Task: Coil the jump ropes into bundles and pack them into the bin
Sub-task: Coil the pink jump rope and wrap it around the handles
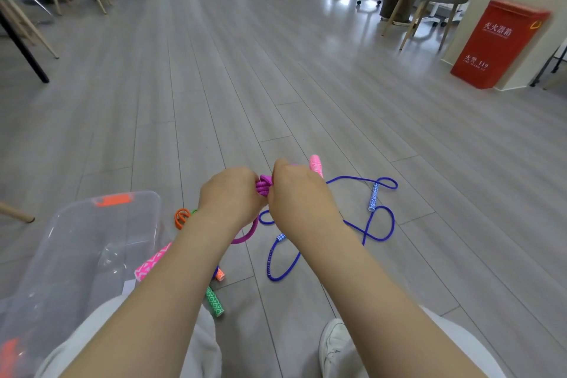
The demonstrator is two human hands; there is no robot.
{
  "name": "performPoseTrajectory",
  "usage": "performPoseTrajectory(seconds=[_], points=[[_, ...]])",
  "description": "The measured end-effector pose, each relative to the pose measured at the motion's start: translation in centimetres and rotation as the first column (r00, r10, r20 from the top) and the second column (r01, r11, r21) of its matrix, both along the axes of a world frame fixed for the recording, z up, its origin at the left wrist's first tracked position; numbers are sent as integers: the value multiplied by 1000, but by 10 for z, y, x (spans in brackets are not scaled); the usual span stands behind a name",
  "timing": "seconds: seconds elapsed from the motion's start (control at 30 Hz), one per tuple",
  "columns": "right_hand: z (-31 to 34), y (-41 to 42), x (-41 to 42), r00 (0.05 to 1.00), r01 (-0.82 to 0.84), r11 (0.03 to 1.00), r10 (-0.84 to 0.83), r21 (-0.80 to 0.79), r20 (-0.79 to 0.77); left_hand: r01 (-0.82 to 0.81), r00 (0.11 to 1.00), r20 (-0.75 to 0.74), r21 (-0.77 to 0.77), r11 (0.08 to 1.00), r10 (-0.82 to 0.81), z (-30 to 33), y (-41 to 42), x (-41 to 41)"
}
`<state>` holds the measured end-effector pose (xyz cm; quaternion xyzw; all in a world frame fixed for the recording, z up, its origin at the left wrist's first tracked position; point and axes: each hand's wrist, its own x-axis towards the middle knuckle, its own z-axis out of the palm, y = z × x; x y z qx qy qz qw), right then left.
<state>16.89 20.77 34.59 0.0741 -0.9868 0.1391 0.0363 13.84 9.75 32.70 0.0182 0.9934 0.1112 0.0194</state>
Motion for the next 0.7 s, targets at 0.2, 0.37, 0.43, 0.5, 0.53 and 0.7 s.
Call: performPoseTrajectory(seconds=[0.2,0.37,0.43,0.5,0.53,0.7], points=[[-10,5,-2,996,29,997,-24,-67,80,-28,996,-81,23,999,30,3,-8,-3],[-12,5,-6,997,-10,927,39,-375,71,-30,995,102,374,927,-9,14,-18,-3],[-13,5,-7,994,-5,879,55,-476,91,-46,991,130,461,886,-16,14,-23,-3],[-11,6,-5,983,13,805,96,-592,153,-82,986,166,565,821,-16,15,-30,-4],[-9,6,-4,971,29,750,135,-661,195,-94,984,179,607,789,-20,17,-34,-5],[-3,3,0,896,68,549,334,-833,294,-63,992,124,615,786,-17,19,-43,-5]])
